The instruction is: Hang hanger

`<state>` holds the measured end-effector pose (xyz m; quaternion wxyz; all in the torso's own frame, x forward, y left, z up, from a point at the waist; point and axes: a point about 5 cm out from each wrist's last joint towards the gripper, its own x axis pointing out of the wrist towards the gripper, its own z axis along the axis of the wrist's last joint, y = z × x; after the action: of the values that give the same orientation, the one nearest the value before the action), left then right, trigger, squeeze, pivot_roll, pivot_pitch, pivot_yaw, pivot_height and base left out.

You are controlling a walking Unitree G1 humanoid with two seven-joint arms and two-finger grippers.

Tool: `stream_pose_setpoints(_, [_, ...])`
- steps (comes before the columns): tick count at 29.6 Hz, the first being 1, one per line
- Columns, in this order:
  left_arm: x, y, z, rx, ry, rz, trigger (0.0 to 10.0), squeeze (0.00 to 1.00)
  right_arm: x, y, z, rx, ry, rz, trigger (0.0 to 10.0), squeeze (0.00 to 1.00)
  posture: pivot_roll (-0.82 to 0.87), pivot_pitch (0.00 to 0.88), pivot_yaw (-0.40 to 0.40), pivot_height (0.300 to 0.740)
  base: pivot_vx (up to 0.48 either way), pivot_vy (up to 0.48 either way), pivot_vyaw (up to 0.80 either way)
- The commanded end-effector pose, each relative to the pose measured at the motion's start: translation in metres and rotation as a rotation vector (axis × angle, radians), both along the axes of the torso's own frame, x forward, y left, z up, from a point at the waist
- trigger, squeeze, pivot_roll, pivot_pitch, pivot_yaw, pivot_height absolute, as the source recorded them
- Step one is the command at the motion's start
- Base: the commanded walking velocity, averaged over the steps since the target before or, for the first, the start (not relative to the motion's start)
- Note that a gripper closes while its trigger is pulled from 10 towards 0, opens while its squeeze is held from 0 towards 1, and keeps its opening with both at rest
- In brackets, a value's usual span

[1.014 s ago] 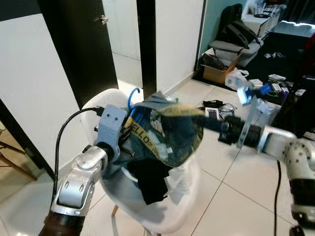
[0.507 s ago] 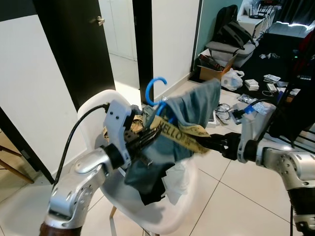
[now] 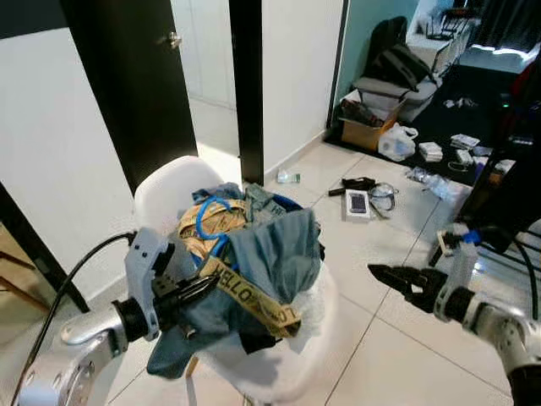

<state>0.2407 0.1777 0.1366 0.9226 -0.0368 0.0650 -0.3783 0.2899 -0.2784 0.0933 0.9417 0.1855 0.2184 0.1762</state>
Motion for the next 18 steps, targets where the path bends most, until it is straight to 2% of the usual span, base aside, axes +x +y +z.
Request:
stream_pose_setpoints(1, [-0.003, 0.000, -0.006, -0.022, 0.007, -0.014, 10.0, 0.00, -0.005, -0.001, -0.014, -0.010, 0.039, -0.034, 10.0, 0.00, -0.05, 0.000, 0.000, 0.740, 0.000, 0.000, 0.00])
stream_pose_setpoints(2, [-0.003, 0.000, -0.006, -0.022, 0.007, -0.014, 10.0, 0.00, -0.005, -0.001, -0.014, -0.010, 0.039, -0.034, 10.0, 0.00, -0.05, 0.000, 0.000, 0.740, 0.000, 0.000, 0.00])
stream_pose_setpoints(3, [-0.008, -0.002, -0.011, -0.046, 0.019, -0.036, 10.0, 0.00, -0.010, 0.000, -0.027, -0.005, 0.077, -0.055, 10.0, 0.00, -0.05, 0.000, 0.000, 0.740, 0.000, 0.000, 0.00])
stream_pose_setpoints(4, [-0.018, -0.008, -0.013, -0.076, 0.028, -0.111, 10.0, 0.00, -0.016, 0.001, -0.045, -0.030, 0.142, -0.097, 10.0, 0.00, -0.05, 0.000, -0.002, 0.740, 0.000, 0.000, -0.76])
stream_pose_setpoints(8, [-0.018, -0.008, -0.013, -0.076, 0.028, -0.111, 10.0, 0.00, -0.016, 0.001, -0.045, -0.030, 0.142, -0.097, 10.0, 0.00, -0.05, 0.000, -0.002, 0.740, 0.000, 0.000, -0.76])
stream_pose_setpoints(10, [-0.029, -0.024, 0.002, -0.158, 0.014, -0.250, 10.0, 0.00, -0.024, 0.006, -0.069, -0.088, 0.222, -0.137, 10.0, 0.00, -0.04, 0.000, -0.007, 0.740, 0.000, 0.000, -0.77])
stream_pose_setpoints(14, [-0.029, -0.024, 0.002, -0.158, 0.014, -0.250, 10.0, 0.00, -0.024, 0.006, -0.069, -0.088, 0.222, -0.137, 10.0, 0.00, -0.04, 0.000, -0.007, 0.740, 0.000, 0.000, -0.77])
stream_pose_setpoints(16, [-0.028, -0.042, 0.020, -0.185, -0.054, -0.303, 10.0, 0.00, -0.027, 0.014, -0.083, -0.131, 0.250, -0.133, 10.0, 0.00, -0.04, 0.000, -0.007, 0.740, 0.000, 0.000, -0.77])
stream_pose_setpoints(17, [-0.028, -0.042, 0.020, -0.185, -0.054, -0.303, 10.0, 0.00, -0.027, 0.014, -0.083, -0.131, 0.250, -0.133, 10.0, 0.00, -0.04, 0.000, -0.007, 0.740, 0.000, 0.000, -0.77])
stream_pose_setpoints(18, [-0.025, -0.049, 0.026, -0.184, -0.093, -0.295, 10.0, 0.00, -0.028, 0.018, -0.087, -0.151, 0.258, -0.130, 10.0, 0.00, -0.04, 0.000, -0.007, 0.740, 0.000, 0.000, -0.77])
